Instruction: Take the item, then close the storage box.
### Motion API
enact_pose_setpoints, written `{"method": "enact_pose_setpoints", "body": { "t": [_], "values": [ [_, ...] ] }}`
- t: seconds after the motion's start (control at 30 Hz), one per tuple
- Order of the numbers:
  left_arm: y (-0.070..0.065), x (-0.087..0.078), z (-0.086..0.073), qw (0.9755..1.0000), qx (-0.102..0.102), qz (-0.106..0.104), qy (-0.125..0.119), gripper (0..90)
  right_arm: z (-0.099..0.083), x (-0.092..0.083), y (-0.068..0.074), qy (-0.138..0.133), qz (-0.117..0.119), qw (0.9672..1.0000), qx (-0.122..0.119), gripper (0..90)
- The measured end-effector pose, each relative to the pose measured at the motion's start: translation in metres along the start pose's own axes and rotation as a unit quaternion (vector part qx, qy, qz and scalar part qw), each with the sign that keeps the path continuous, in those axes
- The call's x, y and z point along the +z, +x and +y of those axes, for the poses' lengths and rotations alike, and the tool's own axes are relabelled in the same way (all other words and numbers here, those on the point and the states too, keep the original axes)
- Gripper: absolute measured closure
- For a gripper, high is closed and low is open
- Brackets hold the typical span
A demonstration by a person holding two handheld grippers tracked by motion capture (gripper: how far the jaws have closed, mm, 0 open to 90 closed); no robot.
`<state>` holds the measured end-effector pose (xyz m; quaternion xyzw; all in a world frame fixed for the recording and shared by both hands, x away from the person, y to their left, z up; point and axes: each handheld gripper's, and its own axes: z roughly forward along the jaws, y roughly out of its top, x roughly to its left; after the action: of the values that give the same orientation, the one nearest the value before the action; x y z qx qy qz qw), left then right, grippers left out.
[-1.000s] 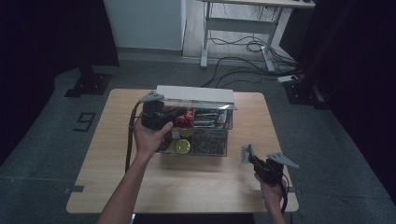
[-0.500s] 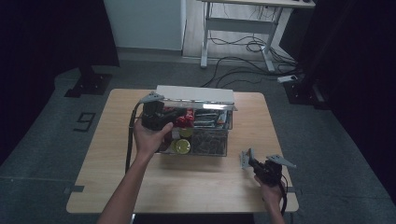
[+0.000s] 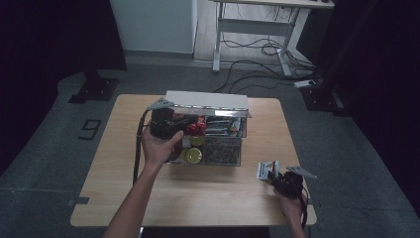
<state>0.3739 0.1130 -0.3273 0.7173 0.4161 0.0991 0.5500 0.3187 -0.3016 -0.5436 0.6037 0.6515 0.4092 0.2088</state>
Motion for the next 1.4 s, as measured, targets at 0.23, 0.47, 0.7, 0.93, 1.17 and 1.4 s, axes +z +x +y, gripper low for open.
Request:
{"method": "enact_pose_setpoints", "body": {
  "t": [0.23,0.47,0.7,0.93,1.17,1.4],
  "values": [
    [-0.001,-0.002,-0.001,1.0,0.003,-0.001,-0.001,89.9,-0.003,0.005,0.001,0.025,-0.024,0.9993,-0.01,48.9],
    [-0.002,-0.002,-0.002,1.0,0.002,-0.001,-0.003,89.9,-0.003,0.005,0.003,0.032,-0.048,0.9983,-0.007,35.1],
    [-0.003,-0.004,-0.005,1.0,0.004,-0.002,-0.003,89.8,-0.002,0.0,0.0,0.024,-0.066,0.9975,0.0,30.0],
    [-0.005,-0.004,-0.009,1.0,0.009,0.0,-0.003,89.8,-0.001,-0.002,-0.002,0.024,-0.068,0.9974,0.001,28.9],
    [-0.007,-0.005,-0.013,1.0,0.009,-0.001,-0.002,89.8,-0.002,-0.003,-0.002,0.024,-0.063,0.9977,0.004,28.9],
    [-0.008,-0.008,-0.018,0.9999,0.01,-0.005,-0.001,89.7,-0.002,-0.005,-0.006,0.023,-0.062,0.9978,0.011,29.1]
  ]
}}
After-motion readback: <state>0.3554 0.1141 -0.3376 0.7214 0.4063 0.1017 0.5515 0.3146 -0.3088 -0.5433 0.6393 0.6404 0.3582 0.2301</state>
